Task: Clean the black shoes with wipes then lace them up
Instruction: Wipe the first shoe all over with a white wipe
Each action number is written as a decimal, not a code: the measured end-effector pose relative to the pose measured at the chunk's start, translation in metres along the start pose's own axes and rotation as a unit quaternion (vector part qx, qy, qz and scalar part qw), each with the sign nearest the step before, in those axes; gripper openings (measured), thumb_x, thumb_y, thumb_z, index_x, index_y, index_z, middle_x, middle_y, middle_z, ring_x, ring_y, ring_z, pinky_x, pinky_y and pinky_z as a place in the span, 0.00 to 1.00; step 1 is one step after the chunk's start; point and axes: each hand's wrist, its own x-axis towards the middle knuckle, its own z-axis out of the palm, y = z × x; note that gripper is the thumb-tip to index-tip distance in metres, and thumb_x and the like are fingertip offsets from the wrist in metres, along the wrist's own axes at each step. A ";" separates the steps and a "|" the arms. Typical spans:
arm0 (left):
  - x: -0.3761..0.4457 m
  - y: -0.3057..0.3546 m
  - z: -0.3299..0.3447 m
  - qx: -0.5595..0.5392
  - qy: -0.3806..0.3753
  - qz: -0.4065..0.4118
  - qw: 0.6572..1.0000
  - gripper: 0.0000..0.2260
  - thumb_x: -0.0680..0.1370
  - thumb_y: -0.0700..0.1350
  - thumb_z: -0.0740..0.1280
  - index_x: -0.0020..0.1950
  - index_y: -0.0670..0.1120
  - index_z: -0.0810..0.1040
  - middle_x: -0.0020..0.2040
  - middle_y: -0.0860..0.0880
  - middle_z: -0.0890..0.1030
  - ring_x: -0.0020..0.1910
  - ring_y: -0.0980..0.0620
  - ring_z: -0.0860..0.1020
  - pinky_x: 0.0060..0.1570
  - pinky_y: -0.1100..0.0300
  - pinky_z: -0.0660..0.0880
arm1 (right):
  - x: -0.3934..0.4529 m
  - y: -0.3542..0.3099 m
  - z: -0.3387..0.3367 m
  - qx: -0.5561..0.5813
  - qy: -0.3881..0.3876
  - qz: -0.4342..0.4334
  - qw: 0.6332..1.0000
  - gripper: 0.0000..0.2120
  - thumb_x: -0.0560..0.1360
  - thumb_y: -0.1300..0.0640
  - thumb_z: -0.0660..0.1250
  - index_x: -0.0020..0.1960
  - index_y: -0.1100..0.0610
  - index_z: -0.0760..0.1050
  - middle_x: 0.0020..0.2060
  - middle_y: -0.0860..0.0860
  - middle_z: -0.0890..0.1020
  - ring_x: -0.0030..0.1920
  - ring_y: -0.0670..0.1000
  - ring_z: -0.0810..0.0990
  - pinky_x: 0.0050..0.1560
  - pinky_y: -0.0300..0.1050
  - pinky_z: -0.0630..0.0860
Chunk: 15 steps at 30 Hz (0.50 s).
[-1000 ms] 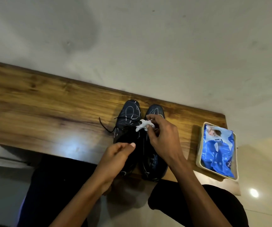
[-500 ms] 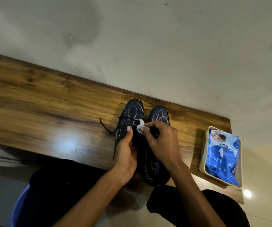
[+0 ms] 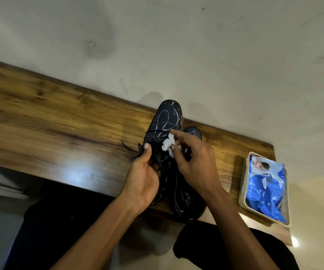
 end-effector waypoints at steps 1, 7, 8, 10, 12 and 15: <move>0.000 0.001 0.000 -0.014 -0.006 -0.001 1.000 0.17 0.84 0.51 0.56 0.64 0.43 0.77 0.58 0.44 0.84 0.56 0.51 0.83 0.50 0.59 0.80 | 0.002 0.000 0.000 -0.017 0.018 -0.015 1.000 0.15 0.78 0.59 0.70 0.65 0.53 0.80 0.45 0.47 0.82 0.42 0.44 0.79 0.41 0.39 0.77; -0.005 0.004 -0.002 -0.091 -0.052 -0.006 0.994 0.19 0.81 0.48 0.61 0.68 0.39 0.74 0.63 0.41 0.81 0.62 0.48 0.80 0.59 0.58 0.78 | -0.007 -0.012 -0.002 -0.054 0.071 -0.060 0.994 0.11 0.79 0.57 0.70 0.60 0.57 0.83 0.50 0.51 0.84 0.50 0.47 0.80 0.49 0.44 0.78; -0.006 0.006 -0.003 -0.099 -0.058 -0.005 0.993 0.20 0.81 0.49 0.62 0.68 0.38 0.75 0.63 0.41 0.81 0.61 0.48 0.81 0.60 0.58 0.78 | -0.013 -0.016 -0.002 -0.048 0.072 -0.070 0.994 0.11 0.79 0.56 0.71 0.60 0.57 0.83 0.50 0.51 0.84 0.50 0.47 0.80 0.48 0.44 0.78; -0.007 0.011 -0.004 -0.111 -0.070 -0.003 0.991 0.20 0.79 0.52 0.64 0.63 0.38 0.77 0.56 0.41 0.82 0.54 0.49 0.82 0.56 0.60 0.80 | -0.027 -0.026 0.000 -0.026 0.069 -0.091 0.993 0.10 0.78 0.57 0.71 0.58 0.58 0.83 0.50 0.51 0.83 0.49 0.47 0.80 0.48 0.43 0.78; -0.011 0.016 -0.004 -0.113 -0.078 -0.006 0.991 0.22 0.77 0.55 0.64 0.57 0.36 0.77 0.47 0.42 0.81 0.44 0.50 0.83 0.44 0.61 0.82 | -0.037 -0.034 0.003 -0.008 0.059 -0.103 0.993 0.10 0.79 0.56 0.70 0.58 0.58 0.84 0.50 0.51 0.83 0.50 0.47 0.80 0.49 0.43 0.78; -0.017 0.018 -0.004 -0.113 -0.086 0.002 0.990 0.22 0.79 0.55 0.62 0.56 0.36 0.78 0.45 0.41 0.83 0.43 0.50 0.84 0.41 0.61 0.81 | -0.036 -0.038 0.002 -0.007 0.059 -0.111 0.992 0.10 0.78 0.57 0.70 0.58 0.58 0.84 0.51 0.51 0.82 0.51 0.48 0.80 0.49 0.45 0.78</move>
